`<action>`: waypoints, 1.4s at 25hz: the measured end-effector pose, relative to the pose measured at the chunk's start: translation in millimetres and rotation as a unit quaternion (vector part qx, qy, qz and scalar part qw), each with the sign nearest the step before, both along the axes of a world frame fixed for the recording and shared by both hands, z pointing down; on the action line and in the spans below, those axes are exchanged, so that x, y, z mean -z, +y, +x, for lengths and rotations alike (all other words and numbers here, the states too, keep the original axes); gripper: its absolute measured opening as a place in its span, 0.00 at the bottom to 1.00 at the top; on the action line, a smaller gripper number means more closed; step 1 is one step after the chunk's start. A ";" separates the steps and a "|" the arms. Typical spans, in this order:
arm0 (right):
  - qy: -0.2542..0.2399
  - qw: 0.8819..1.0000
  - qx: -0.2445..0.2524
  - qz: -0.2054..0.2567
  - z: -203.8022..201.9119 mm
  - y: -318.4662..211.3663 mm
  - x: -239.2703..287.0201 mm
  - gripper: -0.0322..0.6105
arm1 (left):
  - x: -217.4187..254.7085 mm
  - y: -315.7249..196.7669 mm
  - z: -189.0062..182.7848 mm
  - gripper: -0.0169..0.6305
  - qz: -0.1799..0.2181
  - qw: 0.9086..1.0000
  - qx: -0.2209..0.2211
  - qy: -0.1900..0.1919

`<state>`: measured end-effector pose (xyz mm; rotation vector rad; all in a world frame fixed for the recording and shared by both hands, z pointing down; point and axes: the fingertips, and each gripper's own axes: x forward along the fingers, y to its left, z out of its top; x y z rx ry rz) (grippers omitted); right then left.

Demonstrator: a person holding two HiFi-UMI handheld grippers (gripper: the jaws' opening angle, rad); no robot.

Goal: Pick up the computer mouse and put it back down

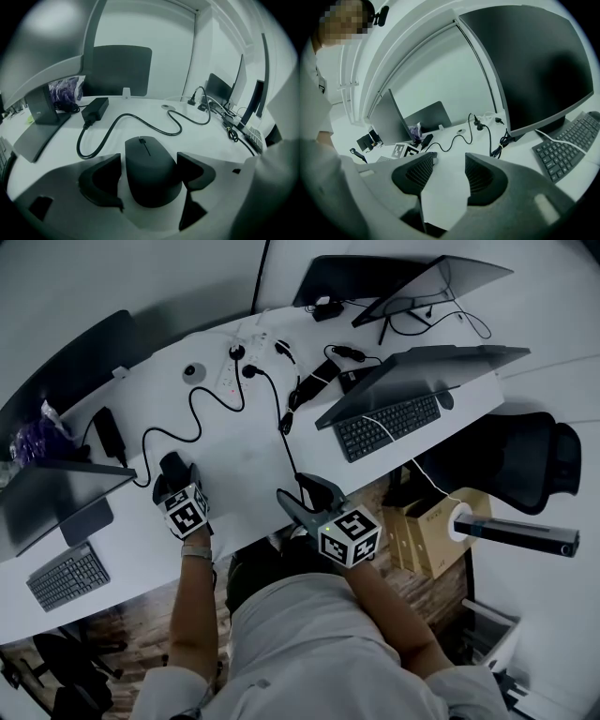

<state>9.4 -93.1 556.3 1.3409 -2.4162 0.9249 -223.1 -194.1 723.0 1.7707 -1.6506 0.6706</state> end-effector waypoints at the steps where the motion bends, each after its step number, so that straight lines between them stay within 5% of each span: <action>1: -0.002 1.000 -0.002 -0.001 0.7 0.2 0.2 0.36 | -0.5 0.3 -0.5 0.58 -0.001 1.000 0.000 -0.008; 5: -0.012 1.000 -0.008 0.006 1.5 -0.6 5.5 0.36 | 1.1 3.2 -3.7 0.50 -0.004 1.000 -0.007 -0.014; 18: -0.027 0.999 0.019 0.022 -7.9 1.1 14.1 0.36 | 18.9 23.6 6.9 0.49 0.014 0.999 -0.050 0.008; 35: -0.050 0.991 0.089 0.086 -13.9 8.2 63.7 0.36 | 149.4 77.6 26.5 0.49 0.100 0.992 -0.079 -0.008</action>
